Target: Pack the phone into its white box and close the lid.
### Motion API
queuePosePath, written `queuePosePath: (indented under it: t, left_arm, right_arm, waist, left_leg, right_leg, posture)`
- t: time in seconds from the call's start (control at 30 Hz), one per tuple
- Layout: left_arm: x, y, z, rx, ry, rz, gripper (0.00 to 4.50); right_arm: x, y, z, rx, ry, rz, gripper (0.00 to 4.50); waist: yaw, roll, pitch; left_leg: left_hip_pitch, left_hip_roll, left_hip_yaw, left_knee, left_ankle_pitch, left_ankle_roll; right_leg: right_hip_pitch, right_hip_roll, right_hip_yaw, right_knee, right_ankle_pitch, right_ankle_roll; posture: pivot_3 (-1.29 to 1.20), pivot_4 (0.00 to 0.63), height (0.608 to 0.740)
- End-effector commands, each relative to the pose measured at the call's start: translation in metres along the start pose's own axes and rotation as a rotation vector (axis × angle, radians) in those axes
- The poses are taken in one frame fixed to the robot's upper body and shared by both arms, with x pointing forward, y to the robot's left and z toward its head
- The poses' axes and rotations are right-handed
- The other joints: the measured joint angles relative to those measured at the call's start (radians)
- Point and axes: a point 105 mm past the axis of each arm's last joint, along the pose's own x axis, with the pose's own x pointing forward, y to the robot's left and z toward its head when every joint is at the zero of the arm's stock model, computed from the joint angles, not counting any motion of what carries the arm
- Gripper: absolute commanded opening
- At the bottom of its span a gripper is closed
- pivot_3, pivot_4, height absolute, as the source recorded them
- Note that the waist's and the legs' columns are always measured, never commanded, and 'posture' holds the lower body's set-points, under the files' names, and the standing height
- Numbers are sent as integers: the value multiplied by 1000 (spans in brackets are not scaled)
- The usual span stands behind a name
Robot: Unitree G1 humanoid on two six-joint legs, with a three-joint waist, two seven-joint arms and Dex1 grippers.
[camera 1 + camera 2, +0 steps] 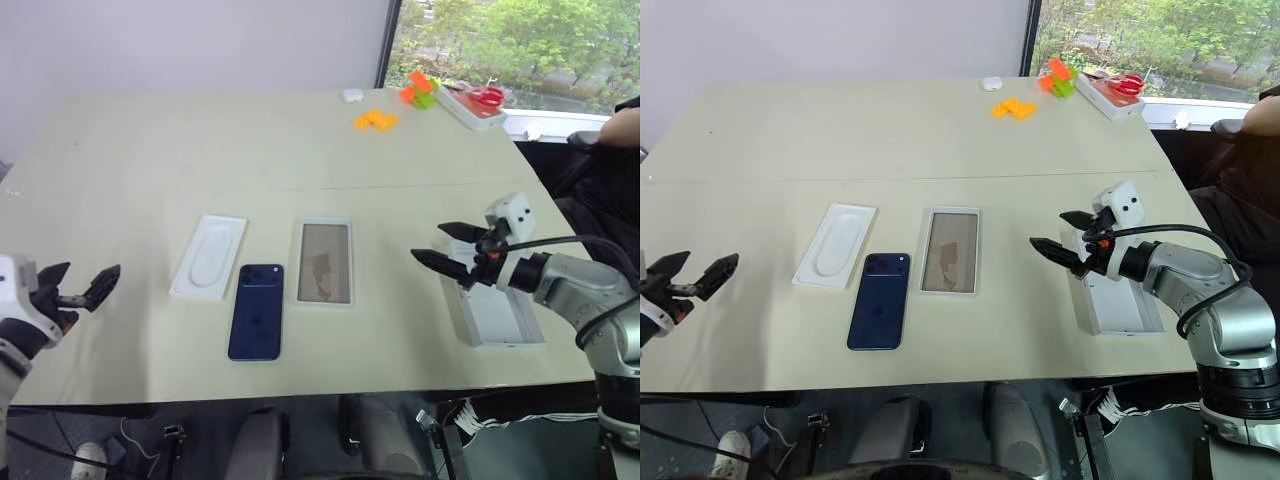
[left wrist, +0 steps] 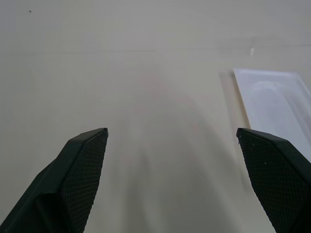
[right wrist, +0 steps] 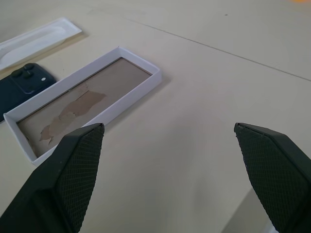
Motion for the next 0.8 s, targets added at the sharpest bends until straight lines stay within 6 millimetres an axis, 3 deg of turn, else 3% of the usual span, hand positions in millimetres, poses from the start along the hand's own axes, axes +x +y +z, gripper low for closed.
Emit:
queuePosePath:
  t: [0.03,0.23,0.43,0.67,0.8]
  left_arm:
    - [-2,-4,7,29,-15,-15,4466]
    - [1,-5,9,29,-21,-22,4466]
    - [11,-19,12,13,-39,-69,4466]
    - [14,-45,9,-33,-35,-160,4466]
    - [21,-55,4,-55,-8,-196,4466]
  right_arm:
    - [-9,2,10,-45,-15,-10,4482]
    - [-15,0,9,-44,-14,-34,4482]
    - [-6,10,12,-67,-25,0,4482]
    - [16,43,22,-153,-41,132,4482]
    - [30,67,19,-235,-18,212,4482]
  waist:
    - [0,0,0]
    - [1,0,0]
    - [0,0,0]
    - [-1,0,0]
    - [0,0,0]
  left_leg:
    - [0,0,0,0,0,0]
    - [0,0,0,0,0,0]
    - [0,0,0,0,0,0]
    - [0,0,0,0,0,0]
    - [0,0,-1,0,0,0]
  right_leg:
    - [0,0,0,0,0,0]
    - [0,0,0,0,0,1]
    - [0,0,0,0,-1,2]
    - [0,0,0,0,1,1]
    - [0,1,0,0,0,1]
  posture:
    - [0,150,726]
    - [0,150,726]
    - [0,150,726]
    - [0,150,726]
    - [0,150,726]
